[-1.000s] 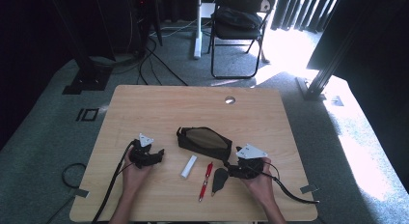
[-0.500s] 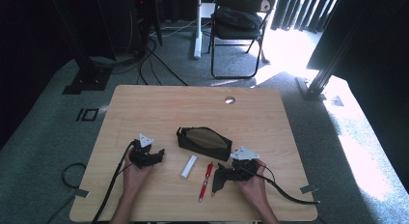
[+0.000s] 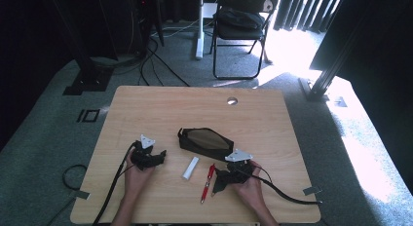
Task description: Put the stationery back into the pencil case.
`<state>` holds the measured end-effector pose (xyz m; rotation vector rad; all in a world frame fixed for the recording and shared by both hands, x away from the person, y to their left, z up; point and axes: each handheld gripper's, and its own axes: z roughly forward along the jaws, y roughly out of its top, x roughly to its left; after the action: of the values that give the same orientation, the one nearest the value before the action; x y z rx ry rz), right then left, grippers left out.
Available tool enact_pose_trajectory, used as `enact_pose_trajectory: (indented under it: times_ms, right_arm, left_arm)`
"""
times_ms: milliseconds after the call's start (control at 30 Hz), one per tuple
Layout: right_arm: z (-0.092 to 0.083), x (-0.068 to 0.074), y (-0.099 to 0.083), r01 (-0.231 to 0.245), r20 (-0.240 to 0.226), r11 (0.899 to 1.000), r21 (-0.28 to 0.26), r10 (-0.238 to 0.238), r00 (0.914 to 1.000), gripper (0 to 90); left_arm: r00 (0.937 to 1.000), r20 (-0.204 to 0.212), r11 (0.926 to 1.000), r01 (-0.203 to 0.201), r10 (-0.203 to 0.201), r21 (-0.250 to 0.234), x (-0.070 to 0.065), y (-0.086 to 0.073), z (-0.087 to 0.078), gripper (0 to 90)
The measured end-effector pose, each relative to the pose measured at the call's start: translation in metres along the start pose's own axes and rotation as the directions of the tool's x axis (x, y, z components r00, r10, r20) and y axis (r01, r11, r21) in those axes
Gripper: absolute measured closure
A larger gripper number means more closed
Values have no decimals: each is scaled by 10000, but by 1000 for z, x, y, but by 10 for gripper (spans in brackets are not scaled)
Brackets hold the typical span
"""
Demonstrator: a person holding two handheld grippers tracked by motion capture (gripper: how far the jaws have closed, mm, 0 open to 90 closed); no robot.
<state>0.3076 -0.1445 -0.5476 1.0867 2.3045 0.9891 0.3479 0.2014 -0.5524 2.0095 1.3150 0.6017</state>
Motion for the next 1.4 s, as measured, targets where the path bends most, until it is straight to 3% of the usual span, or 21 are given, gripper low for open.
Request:
enact_pose_trajectory:
  times_ms: [233,400,433,500,633,733,867,933,1033,1200,1400]
  right_arm:
    - [-13,-9,-7,-101,214,9999,-47,102,9997,156]
    - [-25,-13,-10,-125,63,9996,-246,127,9999,200]
    - [-32,-12,-12,179,-290,9990,-421,-191,9994,227]
    - [-38,-9,-13,606,-560,9964,-600,-640,9964,222]
    - [-47,-7,-17,1332,-1114,9867,-933,-1433,9834,176]
    - [-48,-7,-18,1572,-1343,9828,-964,-1694,9764,152]
    - [-48,-5,-22,2039,-1813,9752,-864,-2166,9593,134]
    - [-47,-4,-22,2143,-1866,9733,-819,-2262,9560,135]
    - [-40,1,-24,2674,-2034,9624,-473,-2714,9407,135]
    - [-31,5,-24,2914,-2228,9564,-194,-2883,9313,136]
    - [-24,6,-22,3097,-2461,9506,-223,-3054,9199,182]
  left_arm:
    - [10000,1,10000,0,0,1,0,0,0,314]
    - [10000,1,10000,2,-2,-1,0,0,0,314]
    - [10000,0,10000,1,-1,1,0,0,0,314]
    - [10000,1,10000,2,-2,0,0,0,0,315]
    - [10000,-4,10000,10,-10,1,0,0,0,314]
    - [10000,-5,10000,14,-14,-3,0,0,0,314]
    - [10000,-2,10000,9,-9,2,0,0,0,314]
    - [10000,-4,10000,9,-9,0,0,0,0,314]
    - [10000,-3,10000,10,-10,0,0,0,0,314]
    - [10000,-3,10000,16,-16,-6,0,0,0,314]
    - [10000,-3,10000,16,-16,-9,0,0,0,314]
